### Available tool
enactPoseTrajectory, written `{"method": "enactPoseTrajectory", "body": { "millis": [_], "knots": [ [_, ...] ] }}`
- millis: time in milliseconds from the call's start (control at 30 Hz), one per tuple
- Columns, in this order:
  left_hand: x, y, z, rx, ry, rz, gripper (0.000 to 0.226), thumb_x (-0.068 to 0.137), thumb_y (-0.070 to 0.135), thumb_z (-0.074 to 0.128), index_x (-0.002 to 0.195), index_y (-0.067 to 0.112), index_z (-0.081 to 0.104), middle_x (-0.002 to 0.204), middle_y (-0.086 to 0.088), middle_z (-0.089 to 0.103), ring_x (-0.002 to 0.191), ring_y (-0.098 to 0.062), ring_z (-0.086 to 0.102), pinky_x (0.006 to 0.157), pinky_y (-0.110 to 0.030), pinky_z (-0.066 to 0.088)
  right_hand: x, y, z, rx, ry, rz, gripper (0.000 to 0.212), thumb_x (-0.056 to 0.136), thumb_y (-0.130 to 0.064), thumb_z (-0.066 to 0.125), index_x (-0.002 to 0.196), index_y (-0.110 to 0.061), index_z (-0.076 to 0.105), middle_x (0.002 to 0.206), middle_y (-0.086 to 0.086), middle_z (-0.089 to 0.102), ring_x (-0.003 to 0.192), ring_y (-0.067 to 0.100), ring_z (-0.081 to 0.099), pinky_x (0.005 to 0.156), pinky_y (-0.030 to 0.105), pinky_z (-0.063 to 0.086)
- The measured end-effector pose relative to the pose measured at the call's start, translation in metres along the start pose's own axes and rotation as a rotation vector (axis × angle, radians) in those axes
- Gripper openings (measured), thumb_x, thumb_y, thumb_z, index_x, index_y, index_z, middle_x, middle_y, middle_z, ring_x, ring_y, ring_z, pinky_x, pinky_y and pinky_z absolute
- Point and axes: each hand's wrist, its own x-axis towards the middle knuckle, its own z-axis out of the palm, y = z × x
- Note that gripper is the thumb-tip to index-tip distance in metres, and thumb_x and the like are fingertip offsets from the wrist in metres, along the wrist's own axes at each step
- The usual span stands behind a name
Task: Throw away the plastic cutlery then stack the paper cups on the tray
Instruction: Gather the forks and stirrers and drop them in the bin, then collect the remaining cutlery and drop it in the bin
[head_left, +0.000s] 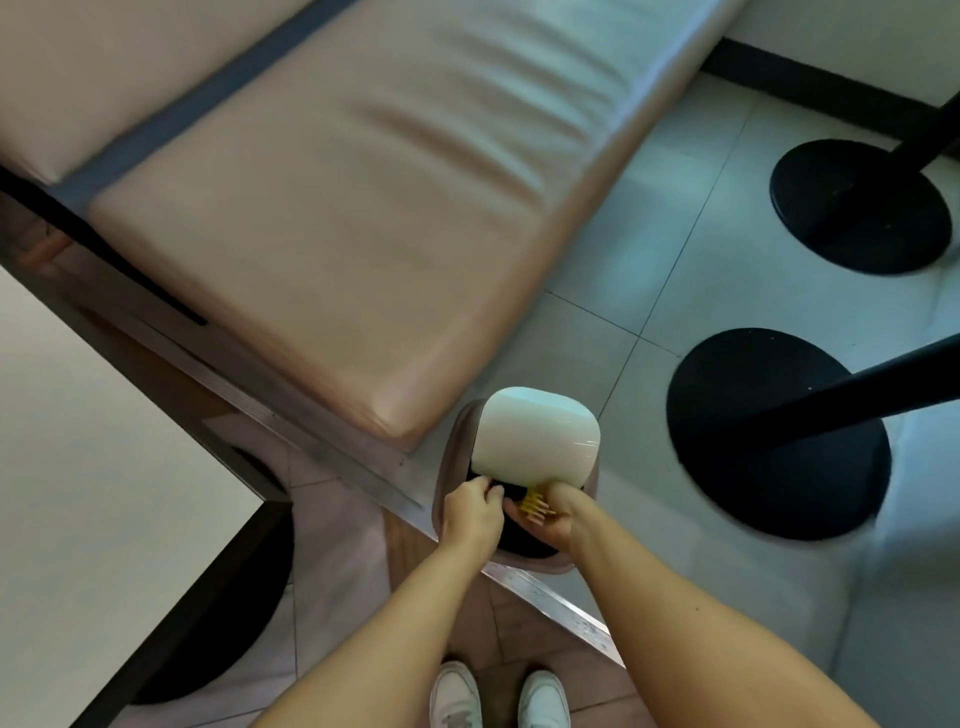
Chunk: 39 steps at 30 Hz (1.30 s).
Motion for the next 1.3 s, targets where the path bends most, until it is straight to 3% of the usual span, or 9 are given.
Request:
{"method": "enactPoseTrajectory", "body": {
  "millis": [67, 200, 333, 400, 567, 767, 967, 1167, 1300],
  "knots": [
    [0.0, 0.001, -0.002, -0.018, -0.041, -0.012, 0.027, 0.097, 0.016, 0.039, 0.095, 0.002, 0.062, 0.102, -0.018, 0.065, 0.091, -0.029, 0.054, 0.07, -0.029, 0.033, 0.0, -0.002, 0.002, -0.026, -0.027, -0.003, 0.03, 0.092, 0.003, 0.039, 0.118, 0.004, 0.054, 0.114, 0.02, 0.057, 0.115, 0.032, 0.054, 0.097, 0.042, 0.048],
    [-0.002, 0.002, -0.005, -0.067, -0.069, -0.037, 0.026, 0.095, 0.012, 0.037, 0.087, 0.012, 0.061, 0.102, -0.013, 0.063, 0.099, -0.028, 0.054, 0.076, -0.028, 0.035, -0.021, -0.002, 0.001, -0.069, -0.044, 0.04, 0.022, 0.092, -0.002, 0.038, 0.081, 0.002, 0.056, 0.086, 0.014, 0.058, 0.096, 0.03, 0.055, 0.101, 0.039, 0.034],
    [-0.01, 0.011, -0.013, -0.061, -0.058, -0.034, 0.041, 0.096, 0.014, 0.037, 0.134, 0.011, 0.051, 0.14, -0.006, 0.05, 0.133, -0.024, 0.042, 0.109, -0.029, 0.032, -0.036, -0.003, -0.002, -0.05, -0.011, 0.054, 0.033, 0.097, -0.002, 0.032, 0.126, 0.006, 0.046, 0.128, 0.023, 0.049, 0.13, 0.035, 0.041, 0.108, 0.04, 0.032],
    [-0.016, 0.016, -0.018, -0.065, -0.036, -0.027, 0.041, 0.096, 0.015, 0.038, 0.135, 0.012, 0.05, 0.141, -0.007, 0.049, 0.133, -0.023, 0.041, 0.111, -0.032, 0.031, -0.043, -0.001, -0.002, -0.094, -0.033, 0.08, 0.037, 0.1, -0.009, 0.031, 0.134, 0.008, 0.036, 0.13, 0.029, 0.043, 0.126, 0.04, 0.043, 0.103, 0.044, 0.037],
    [-0.046, 0.041, -0.038, -0.156, 0.025, 0.09, 0.034, 0.096, 0.01, 0.04, 0.125, 0.008, 0.058, 0.129, -0.009, 0.058, 0.121, -0.022, 0.052, 0.102, -0.031, 0.041, -0.076, -0.003, -0.003, -0.346, -0.114, 0.021, 0.023, 0.1, -0.016, 0.035, 0.093, -0.003, 0.053, 0.08, 0.016, 0.06, 0.074, 0.027, 0.06, 0.062, 0.034, 0.049],
    [-0.111, 0.076, -0.08, -0.396, 0.064, 0.286, 0.027, 0.096, 0.009, 0.042, 0.114, 0.015, 0.061, 0.107, 0.001, 0.06, 0.088, -0.009, 0.059, 0.077, -0.017, 0.045, -0.155, -0.015, 0.014, -0.684, -0.128, -0.295, 0.015, 0.092, -0.017, 0.046, 0.085, -0.011, 0.058, 0.062, 0.002, 0.053, 0.049, 0.013, 0.043, 0.041, 0.02, 0.028],
    [-0.179, 0.09, -0.145, -0.519, 0.046, 0.388, 0.023, 0.098, 0.013, 0.042, 0.094, 0.025, 0.061, 0.077, 0.004, 0.063, 0.051, -0.003, 0.052, 0.054, -0.017, 0.043, -0.248, -0.01, 0.035, -0.926, 0.005, -0.762, 0.012, 0.088, -0.013, 0.051, 0.085, -0.01, 0.062, 0.059, 0.003, 0.053, 0.047, 0.014, 0.039, 0.042, 0.022, 0.027],
    [-0.247, 0.086, -0.221, -0.58, 0.246, 0.405, 0.024, 0.099, 0.016, 0.043, 0.085, 0.014, 0.063, 0.067, 0.002, 0.06, 0.046, -0.004, 0.049, 0.047, -0.011, 0.039, -0.334, 0.026, 0.083, -1.031, -0.051, -1.097, 0.015, 0.086, -0.013, 0.054, 0.073, -0.013, 0.062, 0.061, -0.003, 0.052, 0.055, 0.012, 0.044, 0.048, 0.021, 0.032],
    [-0.287, 0.054, -0.267, -0.656, 0.402, 0.369, 0.025, 0.098, 0.016, 0.042, 0.083, 0.012, 0.061, 0.066, -0.001, 0.058, 0.05, -0.011, 0.047, 0.047, -0.015, 0.036, -0.378, 0.076, 0.127, -1.237, -0.123, -1.251, 0.011, 0.088, -0.017, 0.052, 0.081, -0.017, 0.061, 0.072, -0.002, 0.057, 0.068, 0.017, 0.054, 0.061, 0.026, 0.041]
  ]
}}
